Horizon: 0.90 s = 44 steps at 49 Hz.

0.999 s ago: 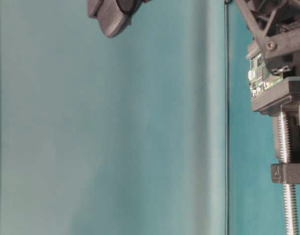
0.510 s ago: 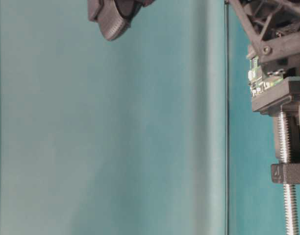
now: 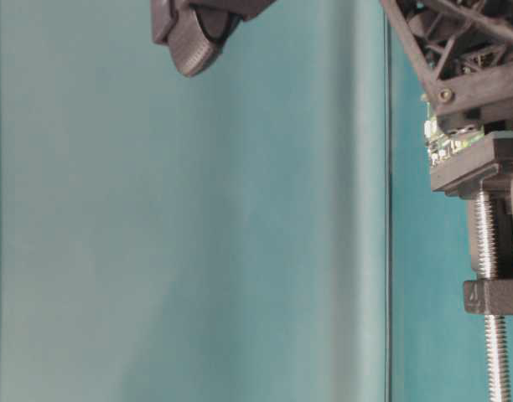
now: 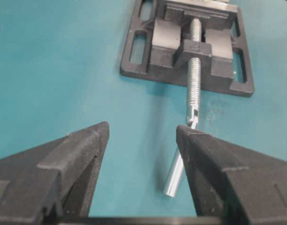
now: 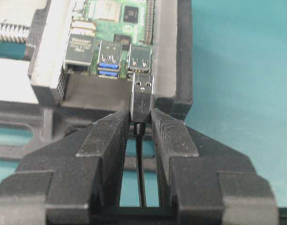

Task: Insert the USB into the fixed PCB.
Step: 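Align the USB plug with the right-side upper USB port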

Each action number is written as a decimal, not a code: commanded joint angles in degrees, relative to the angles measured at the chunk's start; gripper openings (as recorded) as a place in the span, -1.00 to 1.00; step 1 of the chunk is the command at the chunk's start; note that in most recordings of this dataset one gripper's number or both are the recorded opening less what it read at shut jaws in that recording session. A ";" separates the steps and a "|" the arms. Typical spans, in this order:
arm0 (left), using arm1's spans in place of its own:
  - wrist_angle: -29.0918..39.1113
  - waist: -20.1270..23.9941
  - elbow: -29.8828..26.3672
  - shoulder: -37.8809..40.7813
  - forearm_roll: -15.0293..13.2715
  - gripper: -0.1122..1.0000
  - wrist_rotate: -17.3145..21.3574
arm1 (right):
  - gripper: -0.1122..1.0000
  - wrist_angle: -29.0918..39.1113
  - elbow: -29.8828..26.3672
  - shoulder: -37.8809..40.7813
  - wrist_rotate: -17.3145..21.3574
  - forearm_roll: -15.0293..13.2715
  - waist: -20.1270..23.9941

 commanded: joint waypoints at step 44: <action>-0.44 0.09 -0.70 0.44 0.18 0.56 -0.44 | -0.46 -0.18 -1.93 0.00 -0.18 -0.53 -0.62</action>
